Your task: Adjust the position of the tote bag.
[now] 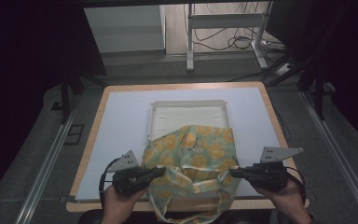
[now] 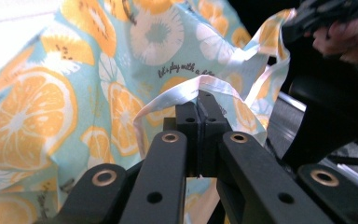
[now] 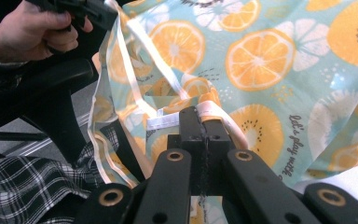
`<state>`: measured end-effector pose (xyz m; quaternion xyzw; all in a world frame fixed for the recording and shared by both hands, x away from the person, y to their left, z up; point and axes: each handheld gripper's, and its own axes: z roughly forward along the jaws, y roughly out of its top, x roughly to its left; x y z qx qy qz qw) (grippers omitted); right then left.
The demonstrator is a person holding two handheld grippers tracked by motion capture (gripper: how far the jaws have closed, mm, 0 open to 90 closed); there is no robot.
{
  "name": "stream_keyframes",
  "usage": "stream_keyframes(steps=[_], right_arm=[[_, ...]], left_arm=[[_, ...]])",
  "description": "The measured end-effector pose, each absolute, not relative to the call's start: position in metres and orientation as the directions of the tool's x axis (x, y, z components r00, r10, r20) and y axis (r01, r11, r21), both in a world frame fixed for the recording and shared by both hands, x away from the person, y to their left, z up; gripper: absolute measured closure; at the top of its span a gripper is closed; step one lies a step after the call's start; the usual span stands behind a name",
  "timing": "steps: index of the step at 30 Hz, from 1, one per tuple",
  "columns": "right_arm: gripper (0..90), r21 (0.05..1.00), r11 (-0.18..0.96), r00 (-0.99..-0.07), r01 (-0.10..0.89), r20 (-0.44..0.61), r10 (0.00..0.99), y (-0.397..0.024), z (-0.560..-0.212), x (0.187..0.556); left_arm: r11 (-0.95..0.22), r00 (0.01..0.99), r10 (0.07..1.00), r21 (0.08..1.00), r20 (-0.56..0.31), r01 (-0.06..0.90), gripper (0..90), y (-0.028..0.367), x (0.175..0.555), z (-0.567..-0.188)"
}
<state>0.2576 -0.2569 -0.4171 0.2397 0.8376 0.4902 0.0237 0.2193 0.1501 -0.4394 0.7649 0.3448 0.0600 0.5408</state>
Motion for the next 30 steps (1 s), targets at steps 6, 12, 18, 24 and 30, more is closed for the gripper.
stream_keyframes(steps=[6, 12, 18, 24, 30], right_arm=[[88.9, 0.844, 0.400, -0.888, 0.359, 0.176, 0.426, -0.256, -0.401, 0.263], [88.9, 0.846, 0.400, -0.887, 0.353, 0.167, 0.431, -0.253, -0.394, 0.270], [88.9, 0.846, 0.401, -0.884, 0.351, 0.158, 0.440, -0.253, -0.388, 0.275], [88.9, 0.853, 0.386, -0.876, 0.350, 0.153, 0.457, -0.254, -0.381, 0.287], [88.9, 0.859, 0.372, -0.870, 0.352, 0.154, 0.468, -0.254, -0.379, 0.296]], left_arm=[[-0.156, 0.769, 0.579, 0.890, -0.270, 0.429, 89.6, 0.154, 0.228, -0.420], [-0.150, 0.777, 0.574, 0.900, -0.257, 0.409, 89.6, 0.154, 0.232, -0.410], [-0.131, 0.776, 0.577, 0.908, -0.256, 0.397, 89.6, 0.157, 0.239, -0.403], [-0.109, 0.764, 0.591, 0.912, -0.261, 0.396, 89.6, 0.161, 0.253, -0.398], [-0.095, 0.752, 0.606, 0.916, -0.258, 0.391, 89.6, 0.164, 0.265, -0.393]])
